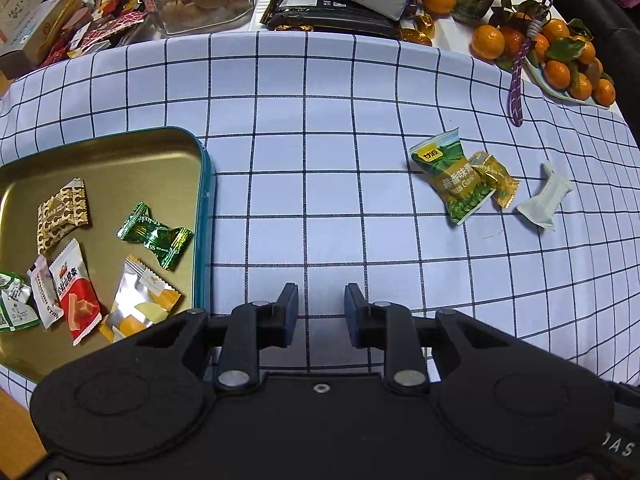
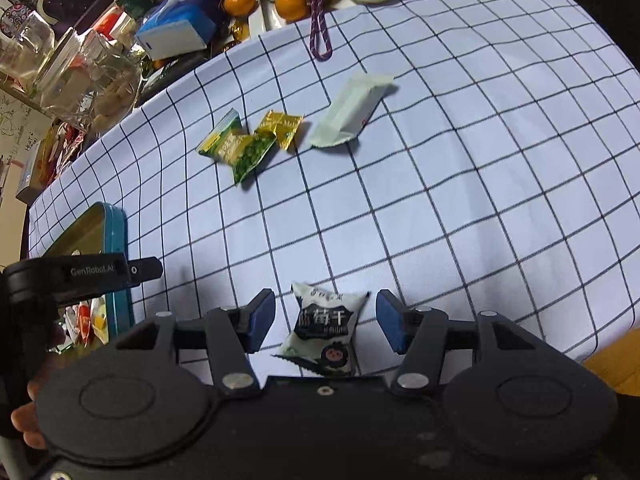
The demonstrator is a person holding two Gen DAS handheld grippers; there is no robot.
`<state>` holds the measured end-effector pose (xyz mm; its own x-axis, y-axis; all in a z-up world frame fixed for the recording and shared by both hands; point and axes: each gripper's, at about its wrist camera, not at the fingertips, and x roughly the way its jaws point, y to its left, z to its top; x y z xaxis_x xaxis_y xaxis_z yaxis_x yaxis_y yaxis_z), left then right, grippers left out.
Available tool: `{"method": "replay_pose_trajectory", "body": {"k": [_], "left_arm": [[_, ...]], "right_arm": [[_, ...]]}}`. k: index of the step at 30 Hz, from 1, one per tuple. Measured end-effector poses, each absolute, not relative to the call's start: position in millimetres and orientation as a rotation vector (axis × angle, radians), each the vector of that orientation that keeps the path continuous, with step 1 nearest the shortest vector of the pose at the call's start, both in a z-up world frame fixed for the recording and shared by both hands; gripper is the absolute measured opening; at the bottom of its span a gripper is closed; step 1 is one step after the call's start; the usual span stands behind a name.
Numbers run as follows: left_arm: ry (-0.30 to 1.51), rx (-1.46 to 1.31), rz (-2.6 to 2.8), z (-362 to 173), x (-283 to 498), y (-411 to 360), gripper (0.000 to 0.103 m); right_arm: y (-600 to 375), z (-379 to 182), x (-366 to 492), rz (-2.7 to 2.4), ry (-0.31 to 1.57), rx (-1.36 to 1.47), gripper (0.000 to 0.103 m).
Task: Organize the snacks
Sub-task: 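Close the right tool on the blue-white strawberry packet, then lift the strawberry packet with the right tool while the left tool moves to the white bar packet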
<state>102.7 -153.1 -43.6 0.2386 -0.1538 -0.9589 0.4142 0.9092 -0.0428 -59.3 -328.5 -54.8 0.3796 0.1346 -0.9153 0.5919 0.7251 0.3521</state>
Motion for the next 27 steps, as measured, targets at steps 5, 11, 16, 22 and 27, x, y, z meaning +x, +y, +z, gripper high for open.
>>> {"method": "replay_pose_trajectory", "body": {"k": [5,11,16,22,27], "left_arm": [[1.272,0.237,-0.39,-43,103,-153,0.034],[1.274,0.226,-0.387,-43,105,-155,0.034],[1.267,0.218,-0.39,-43,107,-157,0.034],[1.265,0.205,-0.396,-46,110,-159,0.033],[1.266,0.193,-0.413,-47,110,-162,0.033]], "right_arm": [[-319,-63,-55,-0.315,1.195,0.696,0.059],[-307,-67,-50,-0.297,1.191,0.615,0.058],[-299,-68,-44,-0.292,1.185,0.527,0.043],[-289,-66,-42,-0.271,1.152,0.411,0.034],[-287,-58,-37,-0.303,1.05,0.291,0.033]]}}
